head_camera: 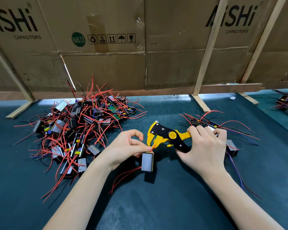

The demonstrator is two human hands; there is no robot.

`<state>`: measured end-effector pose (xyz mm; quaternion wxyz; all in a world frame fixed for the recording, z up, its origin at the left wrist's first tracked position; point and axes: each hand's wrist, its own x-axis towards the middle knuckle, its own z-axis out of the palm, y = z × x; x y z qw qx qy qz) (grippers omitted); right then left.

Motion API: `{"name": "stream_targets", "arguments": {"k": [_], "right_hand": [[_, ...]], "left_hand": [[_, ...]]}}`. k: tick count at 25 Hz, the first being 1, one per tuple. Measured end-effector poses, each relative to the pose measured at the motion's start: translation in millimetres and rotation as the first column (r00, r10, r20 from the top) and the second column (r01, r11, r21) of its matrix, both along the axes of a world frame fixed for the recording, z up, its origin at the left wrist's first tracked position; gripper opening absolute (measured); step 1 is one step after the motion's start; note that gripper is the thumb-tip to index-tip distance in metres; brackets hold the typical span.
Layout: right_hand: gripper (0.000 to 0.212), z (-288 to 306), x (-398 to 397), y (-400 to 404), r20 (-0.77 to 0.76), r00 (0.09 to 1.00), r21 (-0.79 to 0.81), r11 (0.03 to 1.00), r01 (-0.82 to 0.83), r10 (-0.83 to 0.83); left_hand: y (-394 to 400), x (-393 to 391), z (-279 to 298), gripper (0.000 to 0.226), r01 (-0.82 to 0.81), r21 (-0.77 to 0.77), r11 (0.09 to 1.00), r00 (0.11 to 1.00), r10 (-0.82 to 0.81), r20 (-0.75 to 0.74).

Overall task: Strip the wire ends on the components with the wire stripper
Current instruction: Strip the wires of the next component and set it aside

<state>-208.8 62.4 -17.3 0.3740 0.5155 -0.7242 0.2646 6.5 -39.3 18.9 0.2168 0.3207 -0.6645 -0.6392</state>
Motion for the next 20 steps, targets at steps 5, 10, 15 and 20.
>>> {"name": "stream_targets", "arguments": {"k": [5, 10, 15, 20], "right_hand": [[0.041, -0.8, 0.5, 0.3, 0.008, 1.000, 0.023, 1.000, -0.003, 0.002], [0.040, -0.4, 1.4, 0.7, 0.012, 1.000, 0.028, 1.000, -0.012, 0.012], [0.042, -0.7, 1.4, 0.1, 0.022, 1.000, 0.049, 0.999, -0.001, 0.000], [0.044, -1.5, -0.6, 0.6, 0.023, 1.000, 0.060, 0.998, 0.018, -0.020]], "left_hand": [[-1.3, 1.0, -0.1, 0.033, -0.005, 0.019, 1.000, 1.000, 0.005, -0.008], [-2.4, 1.6, -0.7, 0.031, -0.015, 0.106, 0.994, 0.999, 0.018, -0.028], [-3.3, -0.4, -2.6, 0.023, -0.002, 0.144, 0.990, 1.000, 0.004, -0.013], [-3.7, -1.0, -5.9, 0.007, 0.007, 0.093, 0.996, 0.997, -0.013, 0.071]]}}
